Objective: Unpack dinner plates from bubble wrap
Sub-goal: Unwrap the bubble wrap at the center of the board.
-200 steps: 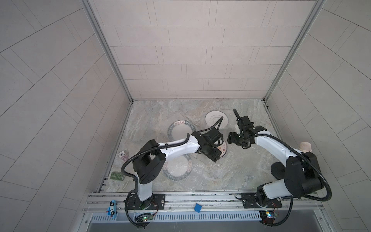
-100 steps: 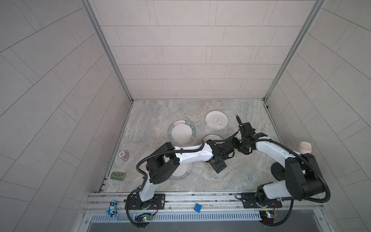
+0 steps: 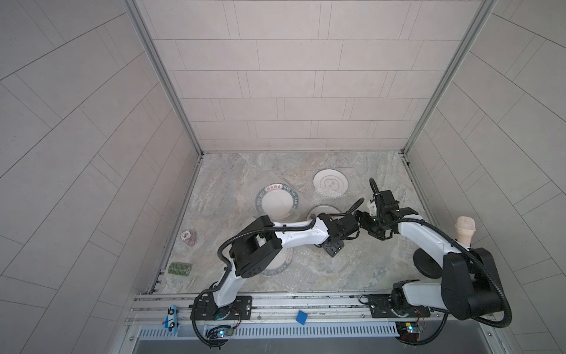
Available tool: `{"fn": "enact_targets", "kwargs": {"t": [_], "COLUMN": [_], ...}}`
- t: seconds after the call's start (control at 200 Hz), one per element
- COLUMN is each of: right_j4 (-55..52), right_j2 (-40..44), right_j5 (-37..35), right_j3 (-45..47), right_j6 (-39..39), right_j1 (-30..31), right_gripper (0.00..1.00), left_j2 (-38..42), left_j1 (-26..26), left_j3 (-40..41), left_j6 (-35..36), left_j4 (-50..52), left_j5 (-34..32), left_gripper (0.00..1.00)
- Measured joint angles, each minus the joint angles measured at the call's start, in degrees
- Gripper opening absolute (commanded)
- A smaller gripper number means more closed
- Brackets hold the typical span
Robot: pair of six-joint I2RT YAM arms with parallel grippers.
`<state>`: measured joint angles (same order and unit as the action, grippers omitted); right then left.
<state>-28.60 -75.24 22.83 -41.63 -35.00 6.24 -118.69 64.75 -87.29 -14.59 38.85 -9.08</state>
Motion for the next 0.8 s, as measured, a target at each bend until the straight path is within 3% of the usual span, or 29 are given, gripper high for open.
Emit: {"fn": "enact_targets", "kwargs": {"t": [0.35, 0.425, 0.6, 0.801], "right_j4": [-0.20, -0.17, -0.13, -0.37], "right_j2": [0.44, 0.44, 0.42, 0.04], "right_j5": [1.33, 1.44, 1.70, 1.84], "right_j3": [0.42, 0.42, 0.42, 0.44], "right_j6": [0.55, 0.59, 0.87, 1.51], "right_j1": [-1.81, -1.97, -2.19, -2.71], "right_gripper": [1.00, 1.00, 1.00, 1.00], "left_j2": [-1.88, -2.27, -0.92, -0.87], "left_j1": [0.31, 0.37, 1.79, 3.10], "left_j3": [-1.95, -2.21, -1.05, -1.22], "left_j6": [-2.19, -2.45, -2.27, -3.32], "left_j4": [0.17, 0.37, -0.79, 0.33], "left_j5": [-3.28, -3.04, -1.66, -4.57], "left_gripper": [0.52, 0.57, 0.77, 0.80]}}
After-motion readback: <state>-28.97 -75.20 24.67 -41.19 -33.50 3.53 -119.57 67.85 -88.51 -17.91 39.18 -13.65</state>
